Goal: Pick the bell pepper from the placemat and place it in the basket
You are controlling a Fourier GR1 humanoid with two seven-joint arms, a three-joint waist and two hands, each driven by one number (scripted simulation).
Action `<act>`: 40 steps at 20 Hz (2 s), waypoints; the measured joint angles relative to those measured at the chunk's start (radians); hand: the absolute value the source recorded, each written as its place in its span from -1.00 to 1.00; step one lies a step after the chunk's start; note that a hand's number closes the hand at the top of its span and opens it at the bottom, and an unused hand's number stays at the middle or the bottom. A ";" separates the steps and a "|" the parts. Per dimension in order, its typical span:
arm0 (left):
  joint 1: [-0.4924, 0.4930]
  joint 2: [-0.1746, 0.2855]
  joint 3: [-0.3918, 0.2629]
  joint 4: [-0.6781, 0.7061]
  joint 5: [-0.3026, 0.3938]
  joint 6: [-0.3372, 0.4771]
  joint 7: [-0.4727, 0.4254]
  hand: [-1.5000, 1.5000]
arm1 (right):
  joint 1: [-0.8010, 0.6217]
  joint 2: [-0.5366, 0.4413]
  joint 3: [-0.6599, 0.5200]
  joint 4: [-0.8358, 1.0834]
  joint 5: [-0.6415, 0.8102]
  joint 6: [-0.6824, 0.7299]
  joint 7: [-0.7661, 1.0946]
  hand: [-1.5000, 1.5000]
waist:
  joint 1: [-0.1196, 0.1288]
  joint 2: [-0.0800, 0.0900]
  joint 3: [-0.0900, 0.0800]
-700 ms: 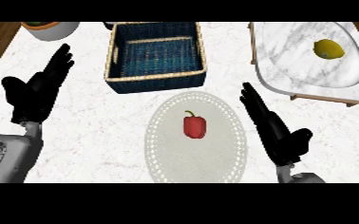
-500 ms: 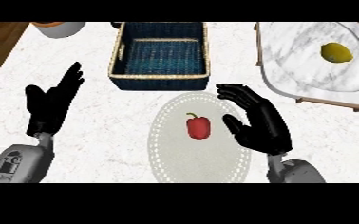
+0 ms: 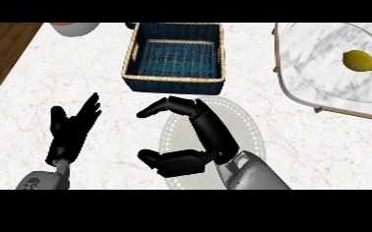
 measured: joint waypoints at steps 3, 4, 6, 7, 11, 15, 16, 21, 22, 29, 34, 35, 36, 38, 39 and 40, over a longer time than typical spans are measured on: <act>0.029 -0.003 0.003 -0.015 0.000 0.003 -0.013 0.00 | -0.047 0.010 0.059 0.038 0.130 -0.092 0.091 -1.00 | -0.016 -0.008 0.000; 0.036 0.002 0.009 -0.018 0.002 0.005 -0.009 0.00 | -0.070 -0.007 0.063 0.048 0.182 -0.112 0.128 -1.00 | -0.023 -0.011 0.000; 0.055 0.002 0.012 -0.021 0.001 0.009 -0.017 0.00 | -0.117 -0.054 0.066 0.062 0.281 -0.133 0.214 -1.00 | -0.040 -0.019 -0.002; 0.064 0.005 0.015 -0.025 0.001 0.010 -0.020 0.00 | -0.139 -0.086 0.062 0.065 0.322 -0.132 0.260 -1.00 | -0.047 -0.022 -0.002; 0.093 0.010 0.025 -0.043 0.003 0.020 -0.014 0.00 | -0.253 -0.203 0.043 0.017 0.431 -0.044 0.459 -1.00 | -0.070 -0.030 -0.001; 0.117 0.013 0.032 -0.058 0.003 0.022 -0.023 0.00 | -0.351 -0.303 0.025 -0.084 0.446 0.126 0.647 -1.00 | -0.082 -0.031 0.000; 0.120 0.013 0.033 -0.062 0.004 0.024 -0.018 0.00 | -0.375 -0.327 0.016 -0.110 0.431 0.179 0.688 -1.00 | -0.084 -0.031 0.000; 0.133 0.013 0.040 -0.075 0.010 0.019 -0.022 0.00 | -0.459 -0.425 -0.032 -0.213 0.276 0.448 0.866 -1.00 | -0.087 -0.026 0.000; 0.141 0.016 0.042 -0.081 0.013 0.014 -0.030 0.00 | -0.470 -0.442 -0.040 -0.222 0.239 0.500 0.896 -1.00 | -0.084 -0.026 0.000; 0.147 0.002 0.033 -0.096 -0.002 0.026 -0.024 0.00 | -0.518 -0.555 -0.116 -0.310 -0.008 0.696 1.026 -1.00 | -0.082 -0.018 0.003; 0.148 0.000 0.031 -0.106 -0.009 0.021 -0.021 0.00 | -0.497 -0.603 -0.135 -0.367 -0.102 0.713 1.052 -1.00 | -0.072 -0.013 0.003; 0.150 -0.001 0.026 -0.116 -0.012 0.023 -0.012 0.00 | -0.492 -0.609 -0.136 -0.373 -0.113 0.713 1.056 -1.00 | -0.069 -0.012 0.003; 0.153 0.000 0.030 -0.116 -0.012 0.021 -0.015 0.00 | -0.485 -0.615 -0.139 -0.387 -0.127 0.710 1.064 -1.00 | -0.068 -0.012 0.003; 0.155 -0.002 0.032 -0.114 -0.012 0.015 -0.025 0.00 | -0.470 -0.612 -0.131 -0.409 -0.129 0.697 1.078 -1.00 | -0.065 -0.011 0.003; 0.156 -0.002 0.033 -0.116 -0.010 0.009 -0.027 0.00 | -0.464 -0.608 -0.127 -0.412 -0.124 0.691 1.081 -1.00 | -0.062 -0.010 0.003; 0.156 -0.007 0.030 -0.114 -0.016 0.012 -0.033 0.00 | -0.454 -0.607 -0.124 -0.413 -0.116 0.689 1.078 -1.00 | -0.060 -0.009 0.003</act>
